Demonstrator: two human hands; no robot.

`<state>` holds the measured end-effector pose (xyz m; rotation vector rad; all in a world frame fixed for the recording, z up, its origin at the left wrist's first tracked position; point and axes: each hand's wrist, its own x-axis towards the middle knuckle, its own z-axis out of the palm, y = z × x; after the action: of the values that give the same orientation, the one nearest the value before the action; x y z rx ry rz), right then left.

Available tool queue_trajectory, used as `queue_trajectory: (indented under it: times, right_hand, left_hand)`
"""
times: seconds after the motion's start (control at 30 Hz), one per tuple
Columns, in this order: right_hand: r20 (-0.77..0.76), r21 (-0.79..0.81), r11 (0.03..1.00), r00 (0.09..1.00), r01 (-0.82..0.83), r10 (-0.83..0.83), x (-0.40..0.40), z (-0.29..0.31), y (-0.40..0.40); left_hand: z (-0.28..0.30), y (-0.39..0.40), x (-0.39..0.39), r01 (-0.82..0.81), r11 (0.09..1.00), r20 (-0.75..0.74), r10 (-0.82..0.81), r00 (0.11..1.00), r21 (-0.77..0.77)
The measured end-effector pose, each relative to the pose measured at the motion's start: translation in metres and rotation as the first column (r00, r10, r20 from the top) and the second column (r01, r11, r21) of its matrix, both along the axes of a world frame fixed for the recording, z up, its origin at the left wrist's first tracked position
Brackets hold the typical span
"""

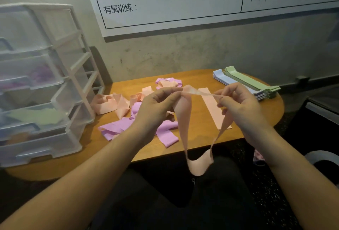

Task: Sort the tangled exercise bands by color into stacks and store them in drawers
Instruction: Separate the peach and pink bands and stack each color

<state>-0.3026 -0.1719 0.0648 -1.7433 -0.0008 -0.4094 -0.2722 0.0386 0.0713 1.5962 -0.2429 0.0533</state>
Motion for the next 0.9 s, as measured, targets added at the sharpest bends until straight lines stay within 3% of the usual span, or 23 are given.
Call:
queue_trajectory:
  times: [0.17,0.33,0.53,0.77,0.9]
  right_hand:
    - [-0.068,-0.074,0.992,0.993,-0.103,0.098,-0.005,-0.015,0.014]
    - [-0.189,0.055,0.963,0.945,-0.262,0.268,-0.004,-0.021,0.024]
    - [-0.097,0.161,0.966,0.971,-0.202,0.219,-0.002,-0.023,0.028]
    - [-0.064,0.102,0.987,0.990,-0.120,0.127,-0.005,-0.031,0.039]
    - [-0.004,0.123,0.988,0.995,-0.098,0.099,-0.008,-0.031,0.037]
  left_hand:
    - [-0.004,0.001,-0.004,-0.003,1.000,0.019,0.003,1.000,0.002]
    - [-0.008,0.002,-0.008,-0.006,1.000,0.063,0.006,0.998,0.000]
    - [-0.014,0.004,-0.009,-0.009,1.000,0.105,0.011,0.994,-0.013]
    - [-0.014,-0.001,-0.012,-0.066,0.998,0.077,0.066,0.995,-0.009]
    - [-0.015,-0.008,-0.017,0.024,0.997,0.085,-0.030,0.996,0.068]
